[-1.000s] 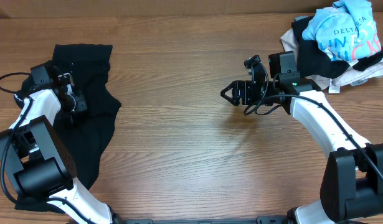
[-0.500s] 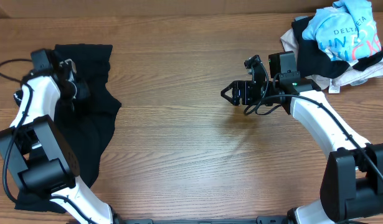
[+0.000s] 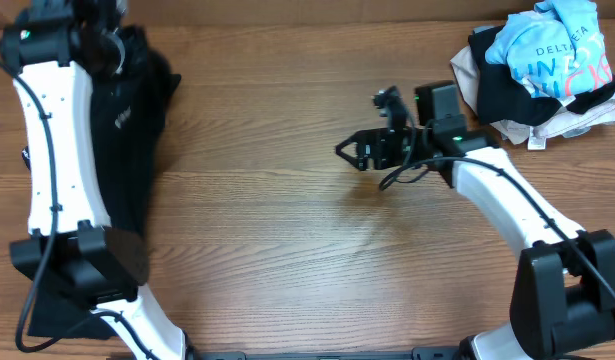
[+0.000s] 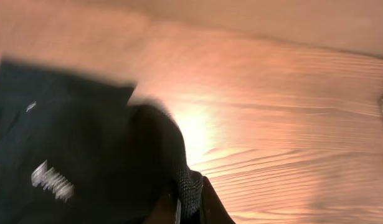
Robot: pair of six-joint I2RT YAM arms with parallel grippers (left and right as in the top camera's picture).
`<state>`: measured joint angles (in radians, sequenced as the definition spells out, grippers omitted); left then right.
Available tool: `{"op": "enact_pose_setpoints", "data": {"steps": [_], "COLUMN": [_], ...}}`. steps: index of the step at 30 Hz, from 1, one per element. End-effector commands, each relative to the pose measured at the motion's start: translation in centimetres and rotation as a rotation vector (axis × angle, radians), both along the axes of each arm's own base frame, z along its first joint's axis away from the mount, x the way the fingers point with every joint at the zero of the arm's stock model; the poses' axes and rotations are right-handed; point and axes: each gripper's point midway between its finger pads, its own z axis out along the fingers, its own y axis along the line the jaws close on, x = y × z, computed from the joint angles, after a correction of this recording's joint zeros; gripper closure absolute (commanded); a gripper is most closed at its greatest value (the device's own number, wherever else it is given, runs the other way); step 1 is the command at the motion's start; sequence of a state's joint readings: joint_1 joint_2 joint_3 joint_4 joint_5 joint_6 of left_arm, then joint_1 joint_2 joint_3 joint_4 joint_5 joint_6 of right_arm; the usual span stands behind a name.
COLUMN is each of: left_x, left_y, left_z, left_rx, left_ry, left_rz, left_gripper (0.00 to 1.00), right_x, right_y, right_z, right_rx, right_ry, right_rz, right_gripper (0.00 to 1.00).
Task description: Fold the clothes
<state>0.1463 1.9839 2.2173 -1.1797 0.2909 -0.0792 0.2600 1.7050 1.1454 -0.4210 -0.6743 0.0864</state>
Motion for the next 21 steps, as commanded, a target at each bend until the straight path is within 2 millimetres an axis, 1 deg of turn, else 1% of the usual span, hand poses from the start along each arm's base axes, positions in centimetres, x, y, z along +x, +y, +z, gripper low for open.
{"op": "enact_pose_setpoints", "data": {"steps": [1,5,6,9,13,16,21], "left_x": [0.5,0.2,0.1,-0.2,-0.6,-0.9,-0.8], "left_y": [-4.6,-8.1,-9.2,-11.0,-12.5,-13.3,-14.4], "left_z": [6.2,10.4,12.0,13.8,14.8,15.5,16.3], "left_rx": [0.01,0.001,-0.012,-0.03,-0.047,-0.065,-0.089], "left_ry": [-0.15,-0.264,-0.307,-0.359,-0.385,-0.399,-0.425], "left_rz": [-0.07,-0.129,-0.14,-0.165,-0.189,-0.195,-0.203], "left_gripper": [0.96,0.96,0.96,0.96,0.96,0.96,0.96], "right_x": [-0.5,-0.7,-0.7,-0.5,0.0,0.2,-0.2], "right_y": [3.5,6.0,6.8,7.5,7.4,7.4,8.5], "right_z": [1.3,2.0,2.3,2.7,2.4,2.3,2.4], "right_rx": [0.027,0.036,0.049,0.05,0.013,-0.007,-0.018], "right_ry": [-0.055,-0.086,-0.089,-0.11,-0.133,-0.149,-0.169], "right_rz": [0.065,0.061,0.05,0.035,0.004,-0.013,-0.003], "right_gripper": [0.18,0.23,0.24,0.25,0.23,0.2,0.2]}}
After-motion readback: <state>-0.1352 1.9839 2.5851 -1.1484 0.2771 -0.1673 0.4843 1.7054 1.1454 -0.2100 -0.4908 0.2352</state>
